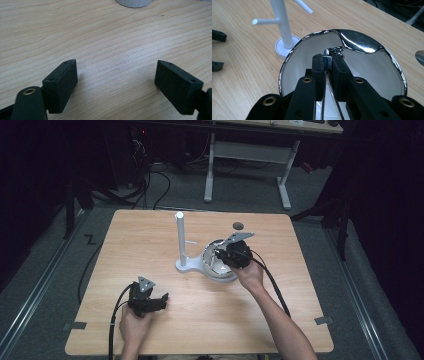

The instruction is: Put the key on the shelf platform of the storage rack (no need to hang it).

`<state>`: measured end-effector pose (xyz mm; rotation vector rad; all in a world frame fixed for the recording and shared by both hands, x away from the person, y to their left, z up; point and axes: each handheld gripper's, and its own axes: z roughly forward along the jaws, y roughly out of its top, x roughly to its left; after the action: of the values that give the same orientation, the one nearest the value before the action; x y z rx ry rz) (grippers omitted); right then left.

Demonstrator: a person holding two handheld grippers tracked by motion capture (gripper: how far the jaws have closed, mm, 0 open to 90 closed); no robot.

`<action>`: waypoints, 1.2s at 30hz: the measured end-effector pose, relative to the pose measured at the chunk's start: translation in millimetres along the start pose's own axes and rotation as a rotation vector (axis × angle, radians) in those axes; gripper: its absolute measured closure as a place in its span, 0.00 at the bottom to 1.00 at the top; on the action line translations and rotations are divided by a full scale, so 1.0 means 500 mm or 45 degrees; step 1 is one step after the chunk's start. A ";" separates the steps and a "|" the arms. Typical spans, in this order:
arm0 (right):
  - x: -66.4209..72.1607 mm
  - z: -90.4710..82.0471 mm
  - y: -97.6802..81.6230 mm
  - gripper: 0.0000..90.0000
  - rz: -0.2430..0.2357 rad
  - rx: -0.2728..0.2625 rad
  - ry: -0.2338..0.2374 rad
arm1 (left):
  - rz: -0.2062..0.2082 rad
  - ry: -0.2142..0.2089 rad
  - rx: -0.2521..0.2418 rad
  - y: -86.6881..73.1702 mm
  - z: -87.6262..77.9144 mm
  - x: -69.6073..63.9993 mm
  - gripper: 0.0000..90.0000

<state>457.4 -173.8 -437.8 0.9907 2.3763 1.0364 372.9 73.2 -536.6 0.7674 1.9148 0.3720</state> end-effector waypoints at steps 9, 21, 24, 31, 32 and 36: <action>-0.008 0.024 -0.001 0.91 0.048 0.019 0.013 | 0.000 0.000 0.000 0.000 0.000 0.000 0.21; -0.010 0.033 -0.005 0.79 0.054 0.046 -0.008 | -0.002 0.000 0.000 0.000 0.000 0.000 0.21; -0.010 0.027 -0.008 0.72 0.067 0.032 -0.013 | -0.001 0.000 0.000 0.000 0.000 0.000 0.21; -0.017 0.012 -0.014 0.67 0.097 0.017 -0.017 | -0.002 0.001 0.000 0.000 0.000 0.000 0.21; -0.018 0.009 -0.016 0.66 0.100 0.015 -0.020 | -0.006 0.003 0.000 0.000 0.000 0.000 0.21; -0.020 -0.008 -0.016 0.64 0.102 -0.005 -0.017 | 0.000 0.000 0.000 0.000 0.000 0.000 0.21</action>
<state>458.4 -186.6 -440.6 1.0965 2.3405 1.0591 372.9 73.1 -536.6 0.7674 1.9148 0.3724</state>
